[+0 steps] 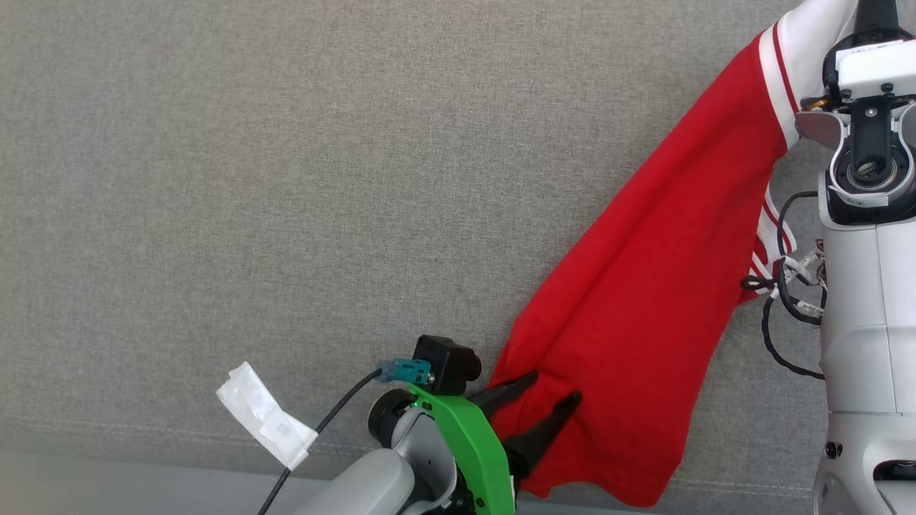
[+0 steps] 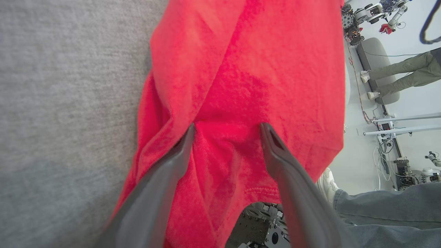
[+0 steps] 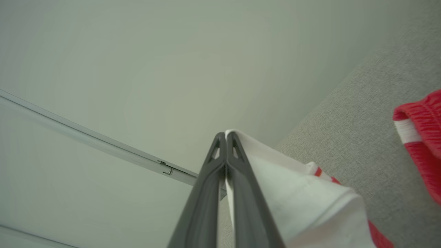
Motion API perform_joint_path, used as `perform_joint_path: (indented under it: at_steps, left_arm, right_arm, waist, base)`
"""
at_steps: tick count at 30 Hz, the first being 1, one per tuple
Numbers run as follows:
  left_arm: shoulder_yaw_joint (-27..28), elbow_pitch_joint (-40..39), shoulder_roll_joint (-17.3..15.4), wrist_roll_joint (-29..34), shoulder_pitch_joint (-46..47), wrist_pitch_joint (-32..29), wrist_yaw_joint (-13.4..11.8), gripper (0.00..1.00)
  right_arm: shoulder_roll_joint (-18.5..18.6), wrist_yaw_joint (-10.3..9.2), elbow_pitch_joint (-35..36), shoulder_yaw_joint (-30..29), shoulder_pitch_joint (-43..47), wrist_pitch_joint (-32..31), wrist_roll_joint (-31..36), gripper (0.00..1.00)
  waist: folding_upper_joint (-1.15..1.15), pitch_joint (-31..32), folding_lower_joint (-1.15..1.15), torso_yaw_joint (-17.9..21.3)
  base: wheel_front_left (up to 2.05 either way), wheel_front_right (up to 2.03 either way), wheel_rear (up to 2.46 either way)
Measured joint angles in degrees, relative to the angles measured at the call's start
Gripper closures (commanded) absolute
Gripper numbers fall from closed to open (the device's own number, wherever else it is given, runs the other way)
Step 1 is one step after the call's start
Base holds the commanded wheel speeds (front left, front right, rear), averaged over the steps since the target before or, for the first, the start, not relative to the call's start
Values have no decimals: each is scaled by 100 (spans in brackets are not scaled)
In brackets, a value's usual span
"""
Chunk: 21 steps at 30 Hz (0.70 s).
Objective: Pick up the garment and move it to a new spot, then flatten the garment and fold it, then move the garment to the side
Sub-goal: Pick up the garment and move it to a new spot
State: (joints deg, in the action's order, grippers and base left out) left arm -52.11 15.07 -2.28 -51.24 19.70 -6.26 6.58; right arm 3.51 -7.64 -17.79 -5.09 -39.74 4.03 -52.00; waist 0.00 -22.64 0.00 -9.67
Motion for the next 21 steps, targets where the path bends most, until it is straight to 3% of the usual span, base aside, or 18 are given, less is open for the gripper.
perform_joint_path:
  at_steps: [4, 5, 6, 7, 8, 21]
  left_arm:
    - [-26, 41, -1, 0, 12, 1, 2, 0]
    - [-42, 64, -2, 0, 30, 1, 4, 11]
    - [-52, 86, -2, 1, 39, 1, 4, 54]
    - [-59, 105, -3, 1, 51, 1, 4, 82]
    - [-66, 127, -5, 1, 61, 1, 4, 100]
    - [-151, 337, 16, -1, 90, -1, 33, 100]
  right_arm:
    - [-1, 0, -15, -2, 31, 31, 0, 100]
    - [-1, 0, -16, -3, 31, 45, 0, 100]
    - [-1, 0, -16, -7, 32, 46, 0, 100]
    - [-1, 0, -16, -9, 32, 47, 0, 100]
    - [-1, 0, -16, -11, 32, 47, 0, 100]
    - [-2, 0, -22, -57, 43, 55, 0, 100]
  waist:
    - [0, 21, 0, 17]
    - [0, 26, 0, 21]
    - [0, 31, 0, 26]
    - [0, 35, 0, 32]
    - [0, 37, 0, 38]
    - [0, 34, 0, 71]
  base:
    - [0, 0, 0]
    - [0, 0, 0]
    - [0, 0, 0]
    - [0, 0, 0]
    - [0, 0, 0]
    - [0, 0, 0]
